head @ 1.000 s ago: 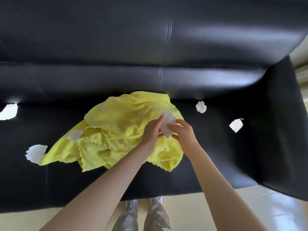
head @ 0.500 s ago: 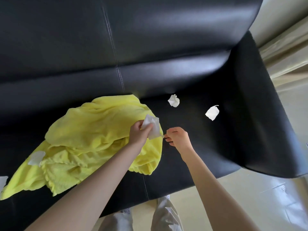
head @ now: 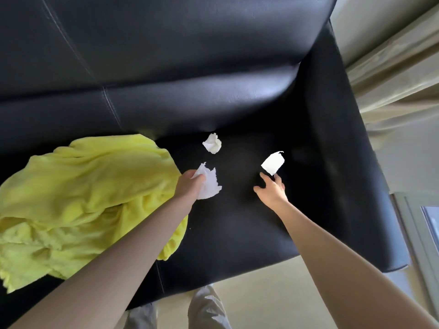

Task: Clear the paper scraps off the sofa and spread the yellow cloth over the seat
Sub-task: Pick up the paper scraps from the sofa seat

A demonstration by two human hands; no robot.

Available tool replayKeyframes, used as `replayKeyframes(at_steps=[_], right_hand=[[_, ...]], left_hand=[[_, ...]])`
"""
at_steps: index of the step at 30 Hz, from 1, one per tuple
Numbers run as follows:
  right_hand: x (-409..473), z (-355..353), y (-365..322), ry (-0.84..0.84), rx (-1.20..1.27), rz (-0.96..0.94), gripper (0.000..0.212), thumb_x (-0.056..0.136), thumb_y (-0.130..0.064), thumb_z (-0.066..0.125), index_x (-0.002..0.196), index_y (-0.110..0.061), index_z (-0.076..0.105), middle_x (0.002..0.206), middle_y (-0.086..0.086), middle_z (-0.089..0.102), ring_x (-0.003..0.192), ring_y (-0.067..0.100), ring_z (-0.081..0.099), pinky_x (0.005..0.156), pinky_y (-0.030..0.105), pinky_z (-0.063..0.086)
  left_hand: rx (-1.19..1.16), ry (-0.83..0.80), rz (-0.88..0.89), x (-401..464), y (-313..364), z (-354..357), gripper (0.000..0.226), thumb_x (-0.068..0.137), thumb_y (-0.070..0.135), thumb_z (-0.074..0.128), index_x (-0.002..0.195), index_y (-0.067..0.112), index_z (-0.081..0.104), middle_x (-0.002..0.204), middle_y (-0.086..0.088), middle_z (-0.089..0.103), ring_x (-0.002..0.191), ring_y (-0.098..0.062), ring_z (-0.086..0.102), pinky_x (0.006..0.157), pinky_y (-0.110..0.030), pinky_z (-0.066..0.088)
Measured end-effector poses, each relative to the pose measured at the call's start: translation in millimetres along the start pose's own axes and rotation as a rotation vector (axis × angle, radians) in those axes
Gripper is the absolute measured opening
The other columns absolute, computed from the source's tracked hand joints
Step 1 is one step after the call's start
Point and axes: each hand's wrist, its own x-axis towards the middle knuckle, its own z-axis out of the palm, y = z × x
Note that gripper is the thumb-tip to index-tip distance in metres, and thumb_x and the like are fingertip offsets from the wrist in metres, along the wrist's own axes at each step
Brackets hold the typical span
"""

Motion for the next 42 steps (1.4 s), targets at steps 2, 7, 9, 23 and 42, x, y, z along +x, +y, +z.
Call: replayKeyframes(at_steps=[2, 7, 9, 23, 42], right_hand=[[11.9, -2.4, 0.6, -0.002, -0.044, -0.027, 0.059, 0.096, -0.029, 0.045, 0.15, -0.032, 0.023, 0.161, -0.001, -0.004, 0.147, 0.02, 0.003, 0.105, 0.042, 0.038], [26.3, 3.2, -5.9, 0.13, 0.021, -0.069, 0.053, 0.095, -0.018, 0.042, 0.147, -0.019, 0.033, 0.158, -0.003, 0.02, 0.144, 0.018, 0.022, 0.107, 0.037, 0.035], [22.0, 9.5, -12.3, 0.198, 0.093, -0.086, 0.052, 0.093, -0.014, 0.044, 0.145, -0.015, 0.038, 0.154, -0.003, 0.031, 0.137, 0.02, 0.034, 0.107, 0.037, 0.038], [-45.6, 61.3, -73.0, 0.169, -0.071, -1.021, 0.039, 0.078, -0.005, 0.042, 0.111, -0.009, 0.063, 0.126, 0.001, 0.063, 0.116, 0.021, 0.059, 0.097, 0.032, 0.046], [24.6, 51.8, -95.1, -0.021, -0.356, -0.579, 0.06, 0.092, -0.012, 0.039, 0.15, -0.016, 0.024, 0.159, -0.005, 0.016, 0.147, 0.014, 0.01, 0.117, 0.033, 0.018]], left_hand=[[-0.011, -0.002, 0.002, 6.9, -2.4, 4.4, 0.019, 0.092, 0.01, 0.049, 0.106, 0.013, 0.06, 0.095, -0.002, 0.058, 0.087, -0.021, 0.055, 0.065, -0.026, 0.043], [-0.041, 0.024, -0.047, 21.5, -6.3, 7.6, 0.013, 0.093, 0.012, 0.05, 0.103, 0.017, 0.057, 0.101, -0.004, 0.057, 0.093, -0.023, 0.054, 0.08, -0.032, 0.044], [-0.075, 0.037, -0.077, 23.9, -7.3, 6.5, 0.016, 0.093, 0.013, 0.05, 0.107, 0.017, 0.057, 0.103, -0.004, 0.057, 0.094, -0.024, 0.054, 0.082, -0.033, 0.045], [-0.278, 0.077, -0.264, 31.7, -8.0, -21.2, 0.05, 0.085, 0.052, 0.063, 0.117, 0.014, 0.058, 0.111, -0.008, 0.061, 0.104, -0.027, 0.059, 0.095, -0.04, 0.051], [-0.044, 0.232, -0.166, 33.0, -45.2, -44.3, 0.055, 0.086, 0.018, 0.065, 0.137, 0.012, 0.046, 0.127, -0.011, 0.054, 0.1, -0.026, 0.051, 0.077, -0.031, 0.038]])
